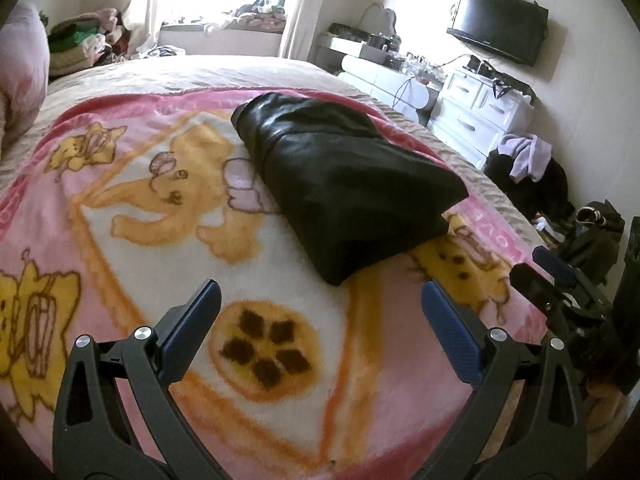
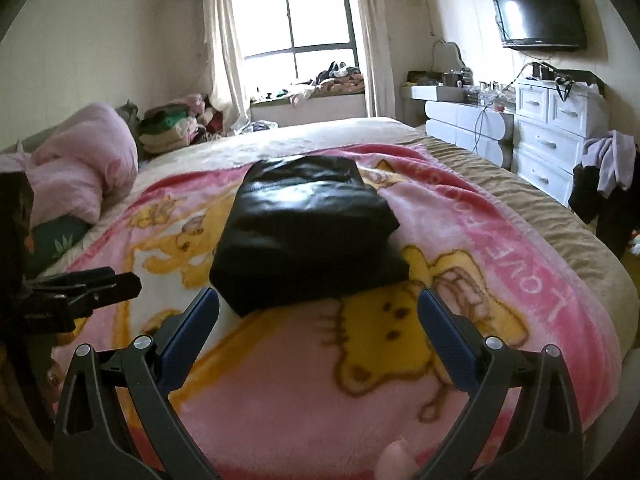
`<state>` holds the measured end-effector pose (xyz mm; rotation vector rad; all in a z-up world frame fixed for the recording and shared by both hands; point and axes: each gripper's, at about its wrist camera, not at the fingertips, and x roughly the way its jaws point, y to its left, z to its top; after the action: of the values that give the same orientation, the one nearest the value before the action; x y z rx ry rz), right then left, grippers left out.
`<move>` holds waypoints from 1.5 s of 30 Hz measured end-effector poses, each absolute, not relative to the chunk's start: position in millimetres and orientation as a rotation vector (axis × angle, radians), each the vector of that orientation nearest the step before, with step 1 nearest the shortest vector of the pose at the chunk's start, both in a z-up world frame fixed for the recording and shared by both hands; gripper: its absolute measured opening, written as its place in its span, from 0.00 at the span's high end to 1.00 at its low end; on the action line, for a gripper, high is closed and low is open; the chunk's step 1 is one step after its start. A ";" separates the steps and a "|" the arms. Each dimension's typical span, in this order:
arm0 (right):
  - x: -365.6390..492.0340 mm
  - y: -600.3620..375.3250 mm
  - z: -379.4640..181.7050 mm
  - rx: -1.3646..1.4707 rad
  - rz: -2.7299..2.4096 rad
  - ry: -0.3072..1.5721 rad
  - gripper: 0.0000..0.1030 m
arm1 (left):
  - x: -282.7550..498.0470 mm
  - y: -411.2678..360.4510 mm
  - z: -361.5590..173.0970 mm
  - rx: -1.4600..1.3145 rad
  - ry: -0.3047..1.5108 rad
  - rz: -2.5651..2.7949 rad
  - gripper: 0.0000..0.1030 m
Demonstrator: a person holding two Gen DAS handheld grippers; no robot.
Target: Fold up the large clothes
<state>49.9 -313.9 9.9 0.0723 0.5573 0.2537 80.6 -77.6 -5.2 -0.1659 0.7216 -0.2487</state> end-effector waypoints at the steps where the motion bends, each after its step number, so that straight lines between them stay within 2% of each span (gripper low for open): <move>1: 50.5 -315.4 8.9 0.078 0.257 0.561 0.04 | 79.7 -77.0 -6.9 -0.168 0.725 -0.247 0.09; 45: 54.2 -317.0 -3.1 0.067 0.258 0.601 0.04 | 75.9 -73.4 -10.4 -0.145 0.733 -0.168 0.09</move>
<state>54.2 -317.0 -3.1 0.0674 0.6011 0.2581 75.9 -73.4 -10.4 -0.1450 0.7334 -0.1679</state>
